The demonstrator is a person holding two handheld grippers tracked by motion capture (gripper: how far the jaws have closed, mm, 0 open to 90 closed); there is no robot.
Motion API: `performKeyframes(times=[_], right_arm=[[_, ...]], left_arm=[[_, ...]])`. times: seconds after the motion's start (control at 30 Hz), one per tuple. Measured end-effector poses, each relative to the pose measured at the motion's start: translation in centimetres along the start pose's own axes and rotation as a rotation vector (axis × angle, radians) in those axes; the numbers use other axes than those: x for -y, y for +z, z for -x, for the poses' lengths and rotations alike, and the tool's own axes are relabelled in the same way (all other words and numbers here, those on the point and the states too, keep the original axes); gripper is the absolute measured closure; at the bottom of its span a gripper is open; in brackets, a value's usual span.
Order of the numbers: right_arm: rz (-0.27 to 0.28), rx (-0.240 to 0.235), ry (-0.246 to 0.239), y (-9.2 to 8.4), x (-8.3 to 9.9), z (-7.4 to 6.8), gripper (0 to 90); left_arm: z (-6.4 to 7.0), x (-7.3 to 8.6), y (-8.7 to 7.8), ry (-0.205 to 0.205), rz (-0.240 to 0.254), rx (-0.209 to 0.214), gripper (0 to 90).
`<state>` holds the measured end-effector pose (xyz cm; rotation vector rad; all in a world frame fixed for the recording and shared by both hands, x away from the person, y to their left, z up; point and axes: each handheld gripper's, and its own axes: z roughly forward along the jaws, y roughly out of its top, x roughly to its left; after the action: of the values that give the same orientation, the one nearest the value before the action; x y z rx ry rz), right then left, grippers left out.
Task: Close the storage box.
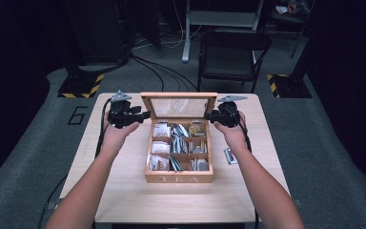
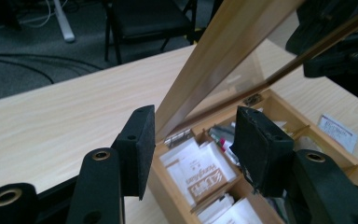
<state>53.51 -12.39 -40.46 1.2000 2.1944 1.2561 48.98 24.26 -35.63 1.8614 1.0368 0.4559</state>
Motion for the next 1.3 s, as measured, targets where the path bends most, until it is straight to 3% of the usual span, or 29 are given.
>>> performKeyframes(times=[0.53, 0.7, 0.87, 1.13, 1.3], right_arm=[[-0.004, -0.007, -0.007, -0.2, 0.3, -0.2, 60.8], [-0.001, -0.008, -0.018, -0.2, 0.4, -0.2, 60.4], [0.016, -0.030, 0.021, -0.6, 0.6, -0.4, 53.7], [0.028, 0.006, -0.053, -2.3, 0.2, -2.0, 48.6], [0.045, 0.006, -0.049, -3.7, 0.0, -2.5, 46.8]], left_arm=[[0.8, -0.8, -0.1, 0.019, 0.007, -0.014, 60.7], [0.9, -0.7, -0.2, 0.021, 0.004, -0.008, 60.5], [0.9, -0.5, -0.4, 0.023, -0.002, 0.002, 60.3], [1.1, 0.1, -0.6, 0.023, -0.002, 0.012, 59.9], [1.2, 0.5, -0.8, 0.026, -0.004, 0.017, 59.6]])
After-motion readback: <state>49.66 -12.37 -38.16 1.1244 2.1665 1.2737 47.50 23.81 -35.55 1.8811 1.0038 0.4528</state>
